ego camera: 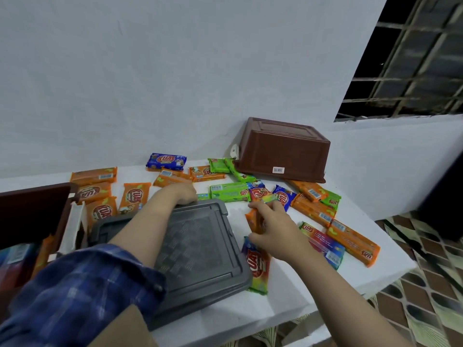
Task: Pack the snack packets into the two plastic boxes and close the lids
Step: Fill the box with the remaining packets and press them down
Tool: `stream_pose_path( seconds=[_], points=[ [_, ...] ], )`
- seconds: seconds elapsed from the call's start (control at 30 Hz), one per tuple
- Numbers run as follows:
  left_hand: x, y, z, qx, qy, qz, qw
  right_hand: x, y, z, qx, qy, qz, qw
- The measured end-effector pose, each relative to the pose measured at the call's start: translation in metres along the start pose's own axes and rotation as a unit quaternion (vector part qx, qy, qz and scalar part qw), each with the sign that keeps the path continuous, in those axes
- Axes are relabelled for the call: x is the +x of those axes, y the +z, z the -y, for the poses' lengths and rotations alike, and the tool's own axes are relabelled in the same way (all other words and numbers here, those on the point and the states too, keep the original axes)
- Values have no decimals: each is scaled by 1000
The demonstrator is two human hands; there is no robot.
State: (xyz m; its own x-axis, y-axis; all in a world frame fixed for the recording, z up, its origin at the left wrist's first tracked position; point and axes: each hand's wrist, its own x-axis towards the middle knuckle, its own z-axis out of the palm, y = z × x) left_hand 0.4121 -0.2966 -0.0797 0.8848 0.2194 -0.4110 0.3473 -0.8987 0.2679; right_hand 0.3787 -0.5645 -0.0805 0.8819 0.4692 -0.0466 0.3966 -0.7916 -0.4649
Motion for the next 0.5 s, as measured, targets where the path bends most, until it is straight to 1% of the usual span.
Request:
stream_pose_path(
  seconds=[0.1,0.2,0.43,0.5],
  points=[
    [6,-6,7,-37,-9,10,999,3,3,9,65,-26,-43,997],
    [11,-2,12,4,-11,-12,1000,5,6,13,115,-38,-71,990],
    [14,6,30,-44,24,-58,997,5,10,13,157,-20,-96,983],
    [11,6,30,-47,41,-90,994,4,13,14,163,-21,-107,981]
  ],
)
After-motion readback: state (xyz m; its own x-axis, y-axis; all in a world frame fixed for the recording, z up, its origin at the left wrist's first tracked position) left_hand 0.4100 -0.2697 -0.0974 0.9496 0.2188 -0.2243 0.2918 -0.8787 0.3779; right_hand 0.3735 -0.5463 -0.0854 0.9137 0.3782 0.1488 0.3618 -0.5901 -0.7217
